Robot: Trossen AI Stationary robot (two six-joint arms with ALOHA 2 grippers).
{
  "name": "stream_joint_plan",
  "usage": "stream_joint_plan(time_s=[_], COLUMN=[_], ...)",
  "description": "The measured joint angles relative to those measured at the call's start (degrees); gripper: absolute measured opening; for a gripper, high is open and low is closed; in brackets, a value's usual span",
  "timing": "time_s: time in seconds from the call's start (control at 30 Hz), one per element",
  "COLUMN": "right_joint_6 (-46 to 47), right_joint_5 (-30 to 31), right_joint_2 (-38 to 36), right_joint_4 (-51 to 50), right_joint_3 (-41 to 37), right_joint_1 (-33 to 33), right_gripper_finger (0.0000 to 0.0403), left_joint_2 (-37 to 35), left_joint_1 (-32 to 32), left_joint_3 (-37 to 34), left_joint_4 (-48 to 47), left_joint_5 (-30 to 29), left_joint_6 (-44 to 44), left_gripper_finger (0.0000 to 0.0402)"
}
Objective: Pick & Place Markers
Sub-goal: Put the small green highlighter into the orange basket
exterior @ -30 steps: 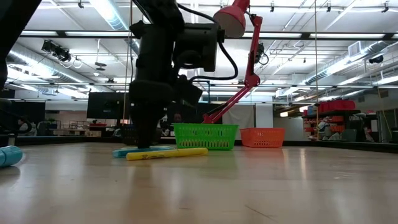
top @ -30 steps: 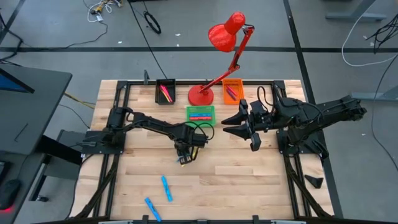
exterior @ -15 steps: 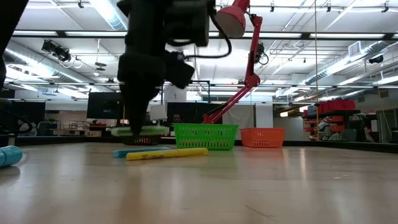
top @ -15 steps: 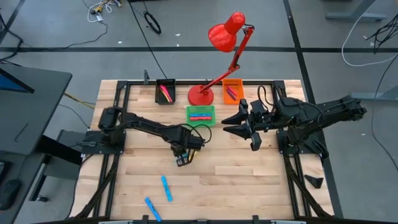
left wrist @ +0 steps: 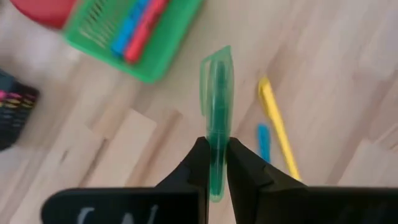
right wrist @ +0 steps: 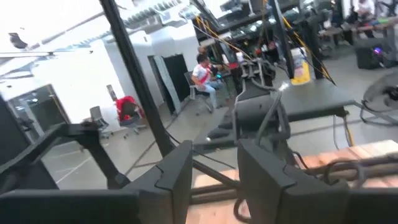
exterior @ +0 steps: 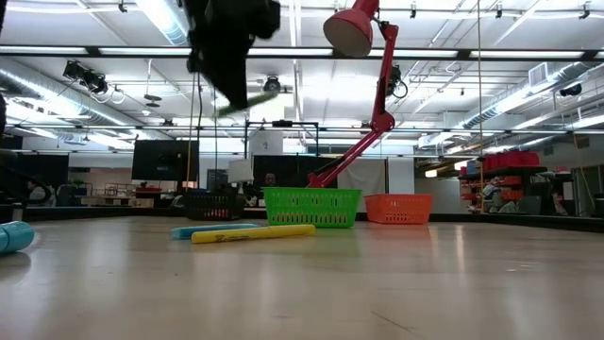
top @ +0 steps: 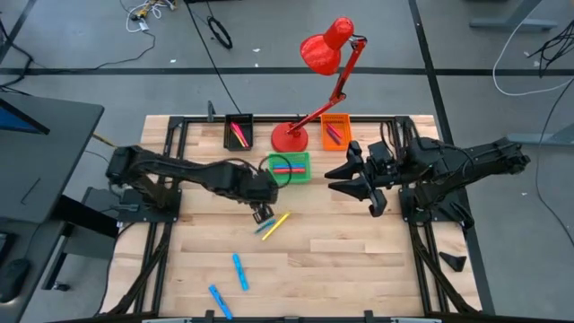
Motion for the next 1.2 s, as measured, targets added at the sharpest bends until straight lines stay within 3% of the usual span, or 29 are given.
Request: stream_joint_plan(time_s=[0.37,0.67,1.0,1.2], right_joint_6=[-0.3,0.2,0.4,1.6], right_joint_5=[-0.3,-0.2,0.1,5.2], right_joint_2=[-0.4,-0.4,-0.4,-0.4], right_joint_4=[0.1,0.6,0.7,0.8], right_joint_3=[0.0,0.0,0.0,0.0], right_joint_1=[0.0,0.0,0.0,0.0], right_gripper_finger=[0.0128,0.0148,0.0158,0.0158], left_joint_2=[-13.7,-20.8,-21.6,-21.6], left_joint_1=[-2.3,-5.8,-10.0,-9.7], left_joint_3=[0.0,0.0,0.0,0.0], left_joint_4=[7.4,21.4,40.2,47.0], left_joint_5=[-10.7,-18.1,-19.6,-17.7], left_joint_6=[-2.5,3.7,14.1,16.6], left_gripper_finger=[0.0033,0.0033,0.0033,0.0033])
